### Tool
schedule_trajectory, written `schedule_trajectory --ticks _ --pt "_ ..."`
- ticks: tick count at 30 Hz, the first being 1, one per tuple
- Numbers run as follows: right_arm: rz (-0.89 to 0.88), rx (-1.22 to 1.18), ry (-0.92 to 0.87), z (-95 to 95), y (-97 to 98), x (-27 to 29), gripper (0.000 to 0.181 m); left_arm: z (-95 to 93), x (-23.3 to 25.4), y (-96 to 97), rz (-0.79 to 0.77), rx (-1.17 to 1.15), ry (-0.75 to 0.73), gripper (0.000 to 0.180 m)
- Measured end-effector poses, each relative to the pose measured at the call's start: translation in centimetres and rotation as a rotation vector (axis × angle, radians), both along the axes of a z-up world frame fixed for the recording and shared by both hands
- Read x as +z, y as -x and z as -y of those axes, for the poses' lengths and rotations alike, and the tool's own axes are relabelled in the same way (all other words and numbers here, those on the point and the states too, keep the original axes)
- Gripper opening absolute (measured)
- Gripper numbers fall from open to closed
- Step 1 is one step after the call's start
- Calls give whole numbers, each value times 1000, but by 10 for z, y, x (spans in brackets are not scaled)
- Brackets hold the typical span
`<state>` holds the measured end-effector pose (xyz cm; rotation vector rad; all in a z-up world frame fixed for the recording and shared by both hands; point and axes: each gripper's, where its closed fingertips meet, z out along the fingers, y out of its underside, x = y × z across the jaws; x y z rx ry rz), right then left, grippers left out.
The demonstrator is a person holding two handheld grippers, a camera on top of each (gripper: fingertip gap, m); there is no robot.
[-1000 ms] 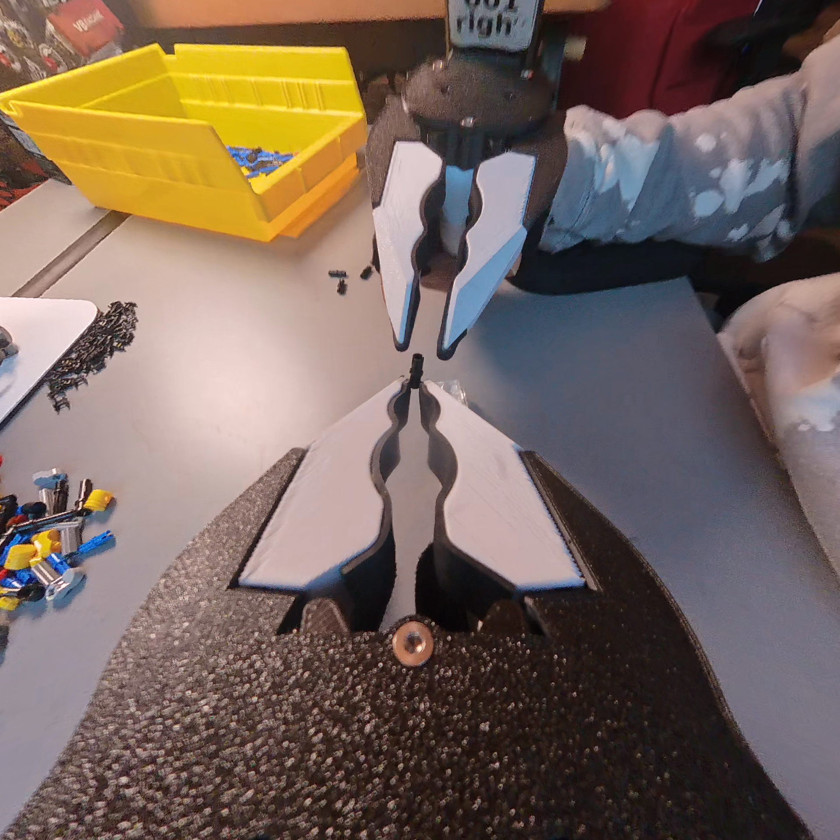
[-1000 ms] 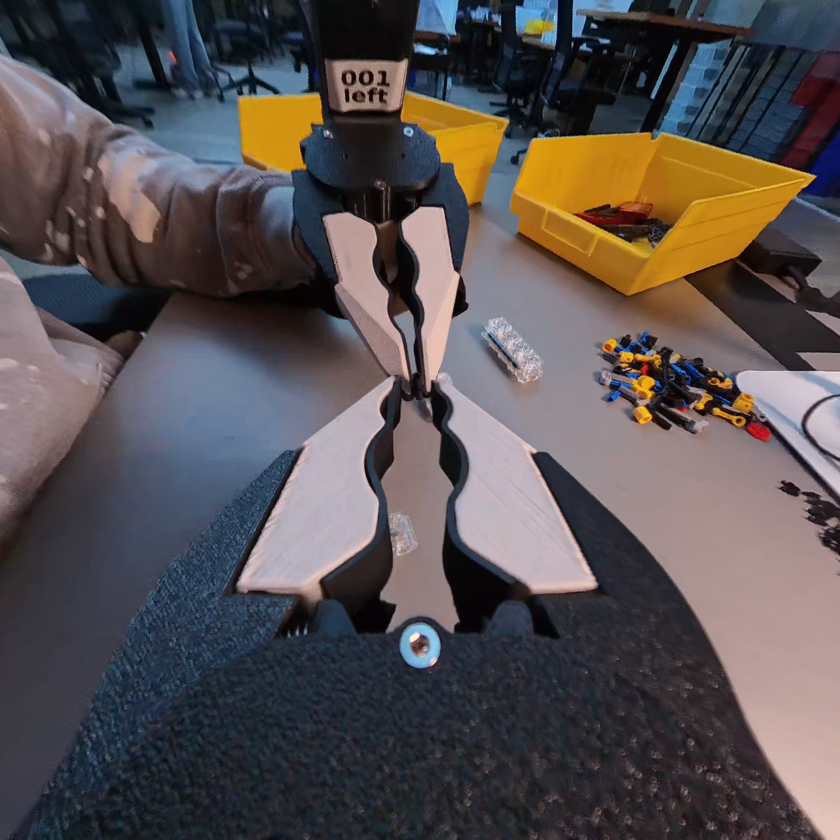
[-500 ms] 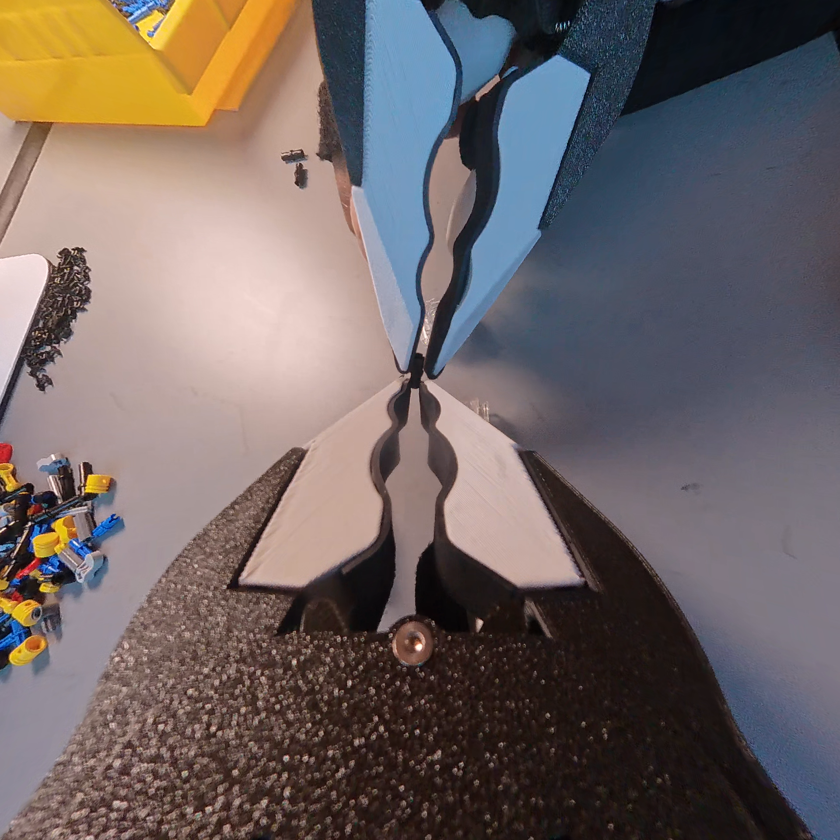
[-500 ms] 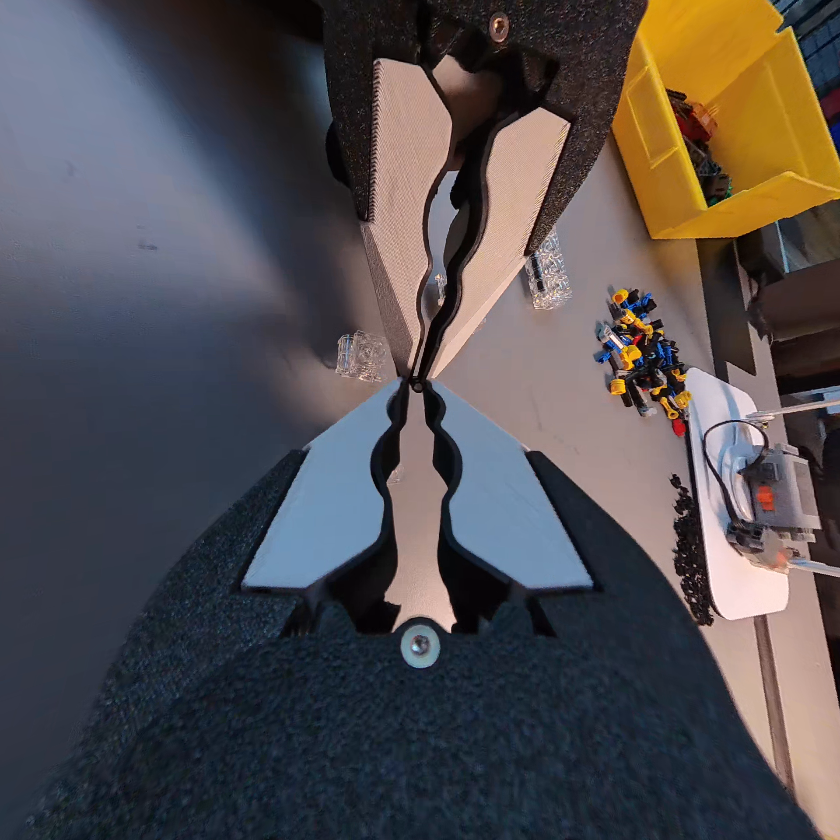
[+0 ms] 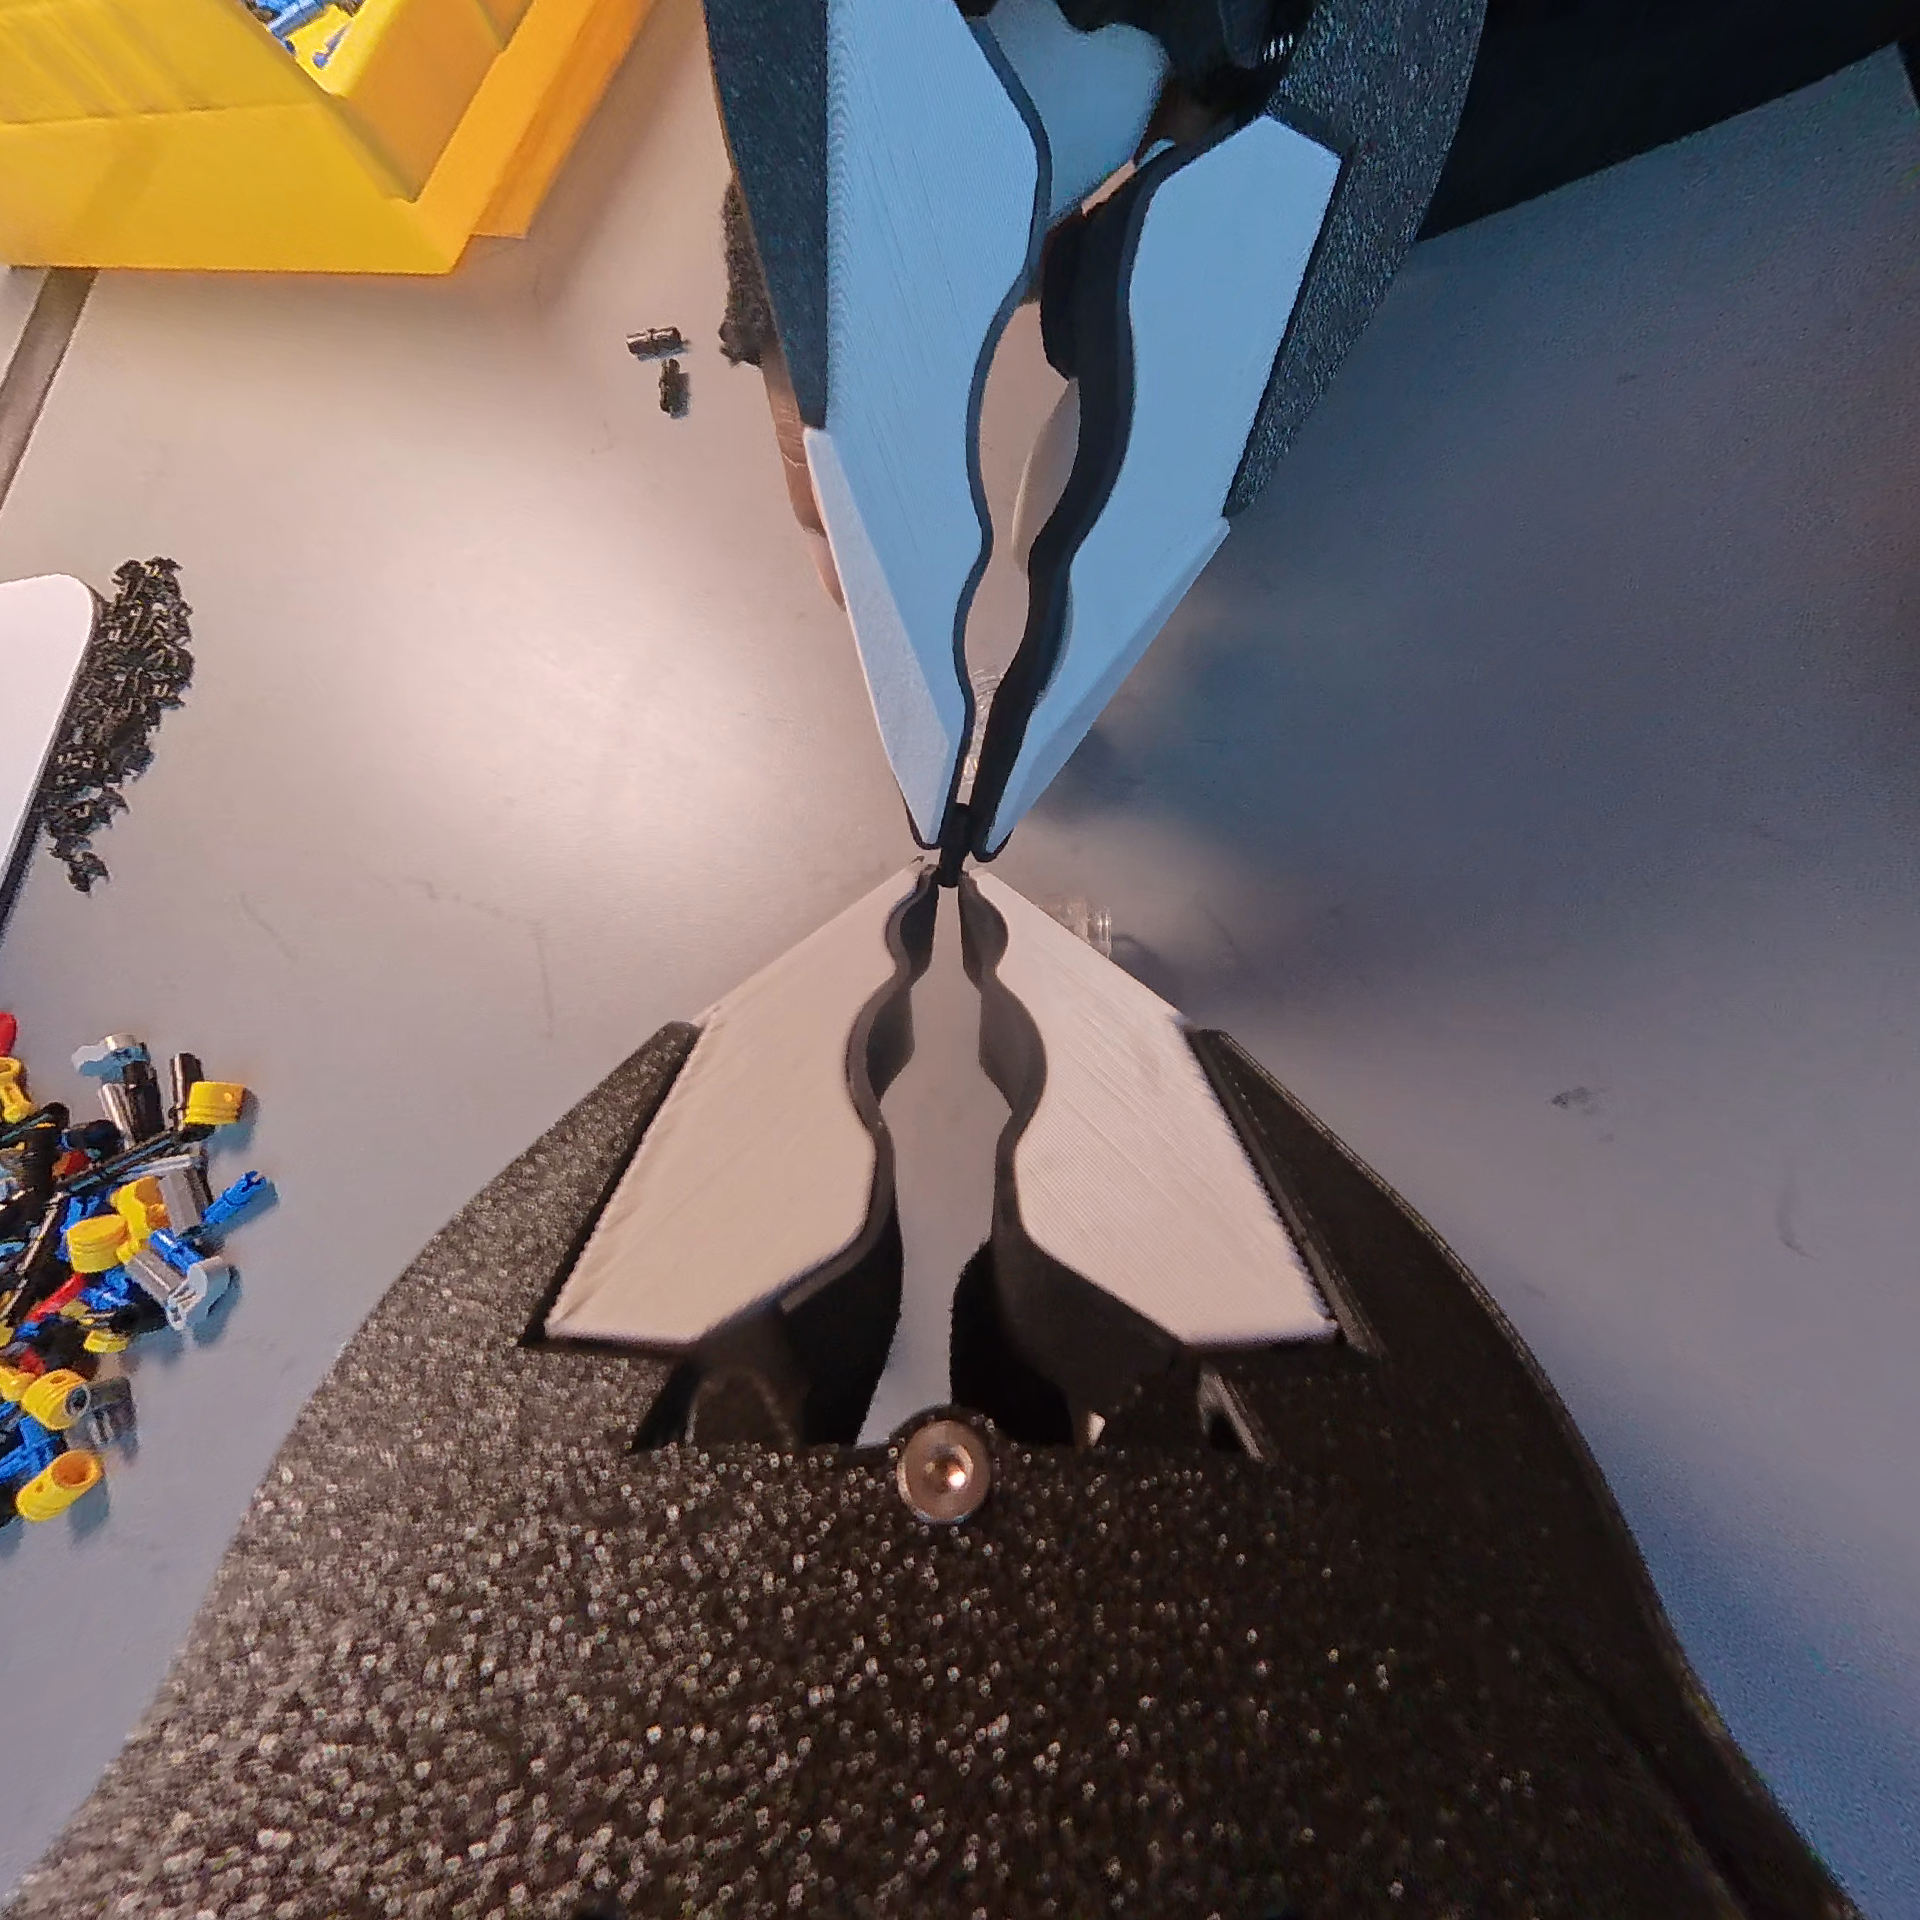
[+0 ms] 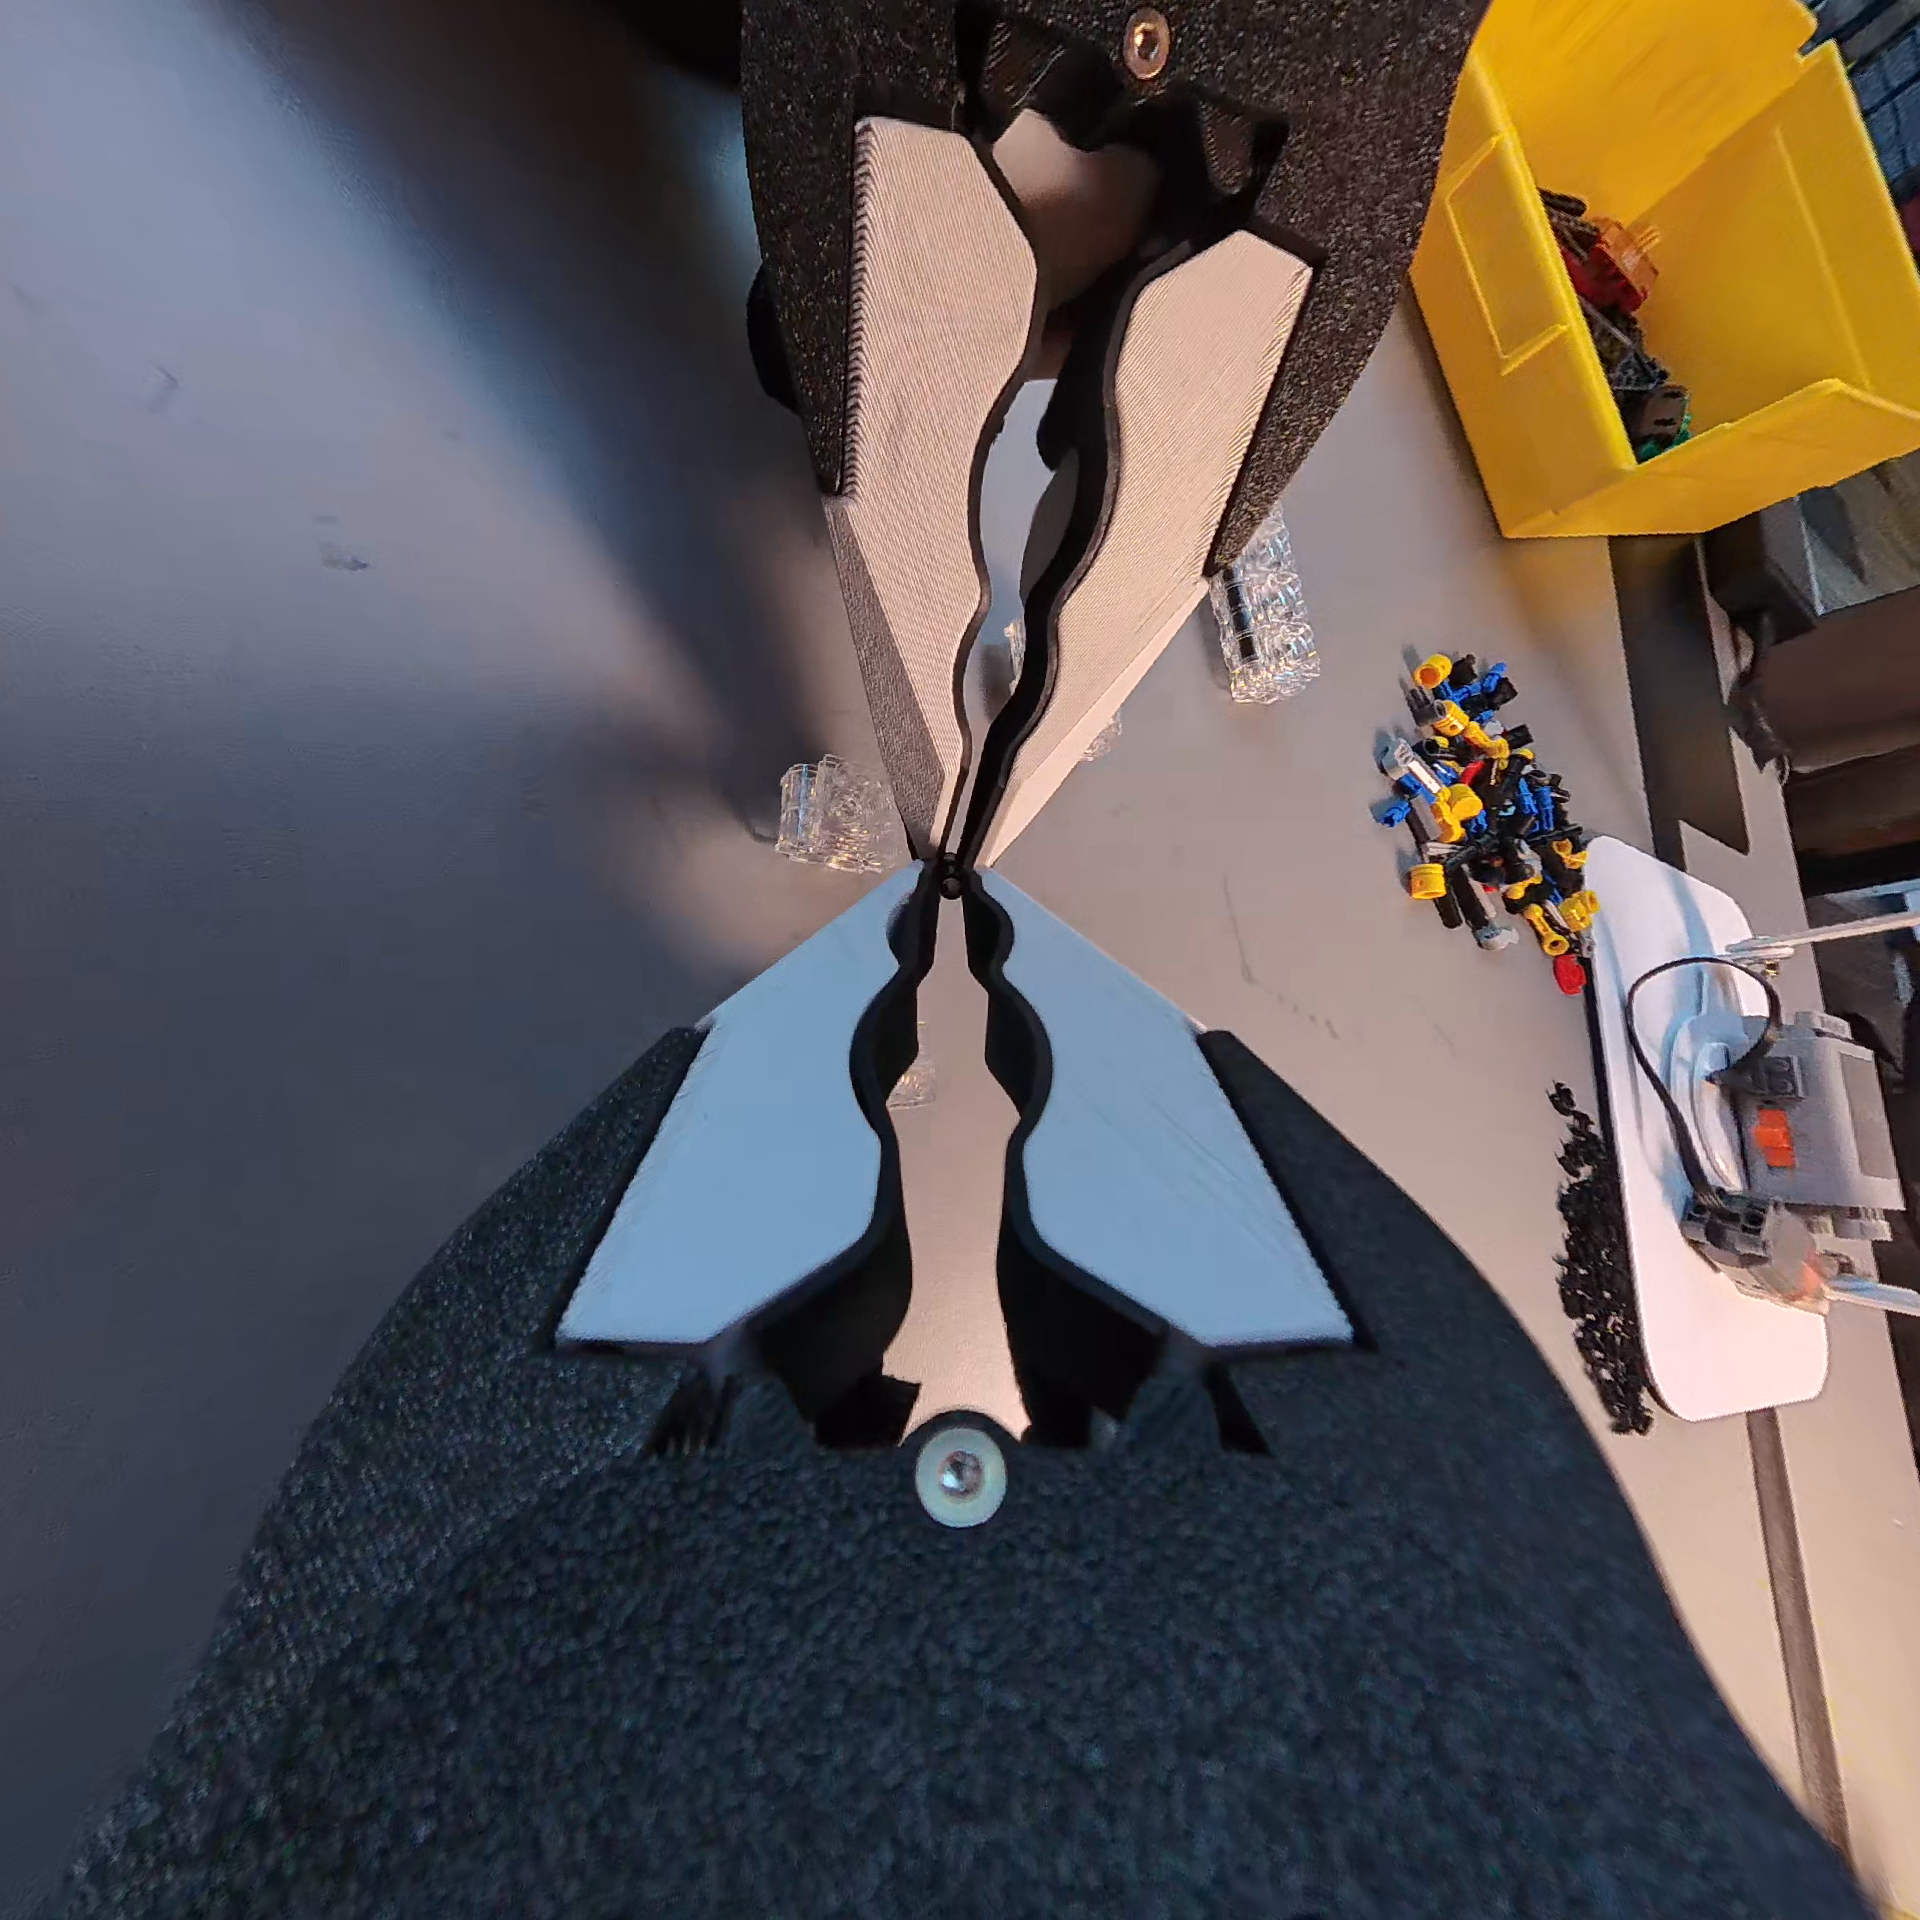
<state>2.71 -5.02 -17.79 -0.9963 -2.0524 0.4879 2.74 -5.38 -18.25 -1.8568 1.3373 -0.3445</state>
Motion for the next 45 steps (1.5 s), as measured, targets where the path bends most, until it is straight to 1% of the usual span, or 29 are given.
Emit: schedule_trajectory --ticks 2,4,6,8,11,13,18,20,22,27,29,33,36,40,45 --pt "-21 -10 40 -1 1 4 3 -1 4 1 27 8 -3 2" --pt "-56 -23 101 -4 0 11 3 0 10 2 81 10 23 3" --pt "-103 -40 173 -10 -3 21 3 5 18 5 165 0 104 14" --pt "-149 -54 244 -16 -7 30 4 14 18 9 212 -31 203 23" --pt "-182 -71 292 -23 -12 36 4 27 7 11 181 -76 284 32" --pt "-177 -73 299 -24 -12 35 4 31 -1 8 143 -84 308 33" --pt "-135 -56 285 -17 -9 27 4 25 -14 0 54 -39 285 33" --pt "-128 -49 293 -15 -9 26 4 21 -21 2 9 -12 265 30" --pt "-129 -45 304 -13 -8 26 4 20 -20 1 17 -4 256 23" --pt "-139 -26 355 -9 -9 30 4 19 -20 2 32 -18 254 23" --pt "-169 -12 396 -6 -9 37 4 16 -12 1 88 -16 233 22" --pt "-332 52 571 3 -10 77 4 13 45 -6 395 -70 147 23" --pt "-416 81 645 5 -13 99 4 14 73 -3 525 -97 86 23" --pt "-394 84 632 9 -10 95 4 17 81 -4 568 -124 73 23" --pt "-361 82 626 12 -6 88 4 19 77 -7 537 -132 68 23"
